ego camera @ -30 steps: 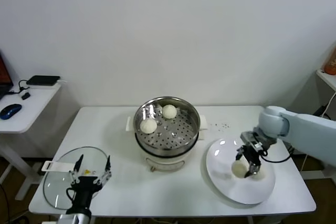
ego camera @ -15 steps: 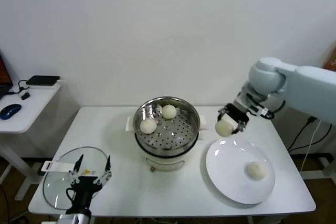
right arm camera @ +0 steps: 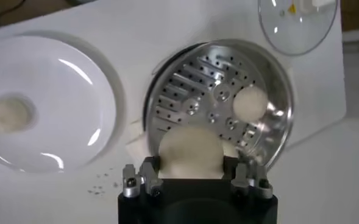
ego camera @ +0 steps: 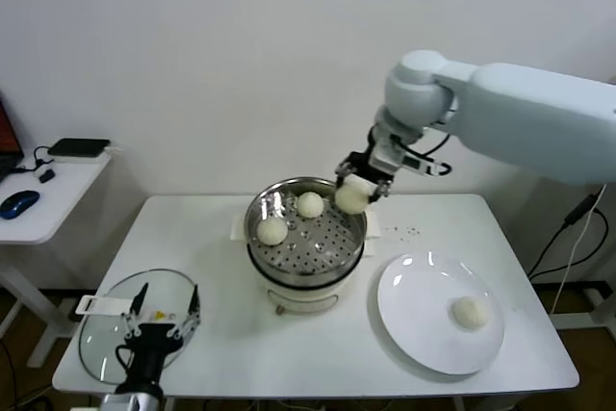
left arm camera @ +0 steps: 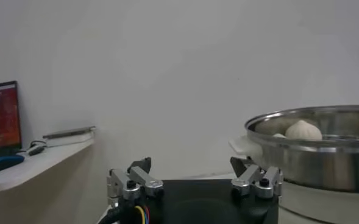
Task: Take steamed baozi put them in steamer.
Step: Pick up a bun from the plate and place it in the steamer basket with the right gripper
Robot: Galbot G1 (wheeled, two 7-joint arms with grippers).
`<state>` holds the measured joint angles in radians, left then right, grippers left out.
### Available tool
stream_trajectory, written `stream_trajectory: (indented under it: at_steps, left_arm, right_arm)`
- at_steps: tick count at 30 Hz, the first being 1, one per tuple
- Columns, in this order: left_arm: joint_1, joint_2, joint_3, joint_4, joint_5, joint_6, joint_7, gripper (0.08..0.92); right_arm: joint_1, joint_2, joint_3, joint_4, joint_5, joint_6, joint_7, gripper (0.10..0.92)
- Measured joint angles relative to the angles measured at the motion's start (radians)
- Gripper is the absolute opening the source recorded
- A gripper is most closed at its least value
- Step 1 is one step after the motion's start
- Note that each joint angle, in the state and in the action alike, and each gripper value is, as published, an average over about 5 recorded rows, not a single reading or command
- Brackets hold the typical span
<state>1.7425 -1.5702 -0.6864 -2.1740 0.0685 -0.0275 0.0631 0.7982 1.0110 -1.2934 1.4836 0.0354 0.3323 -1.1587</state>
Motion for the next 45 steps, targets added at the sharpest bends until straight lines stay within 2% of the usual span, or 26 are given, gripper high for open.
stream_trajectory:
  at_steps: [16,45]
  left_arm:
    - [-0.018,-0.003,0.003,0.008,0.015,0.011,-0.002,0.823]
    - [-0.026,-0.006,0.005,0.025,0.016,0.007,-0.002,0.823]
  right_arm:
    - [-0.178,0.226,0.043,-0.155,-0.123,0.066,0.007,0.645]
    - [-0.308,0.271,0.031,-0.196,-0.161,0.081,0.0,0.646]
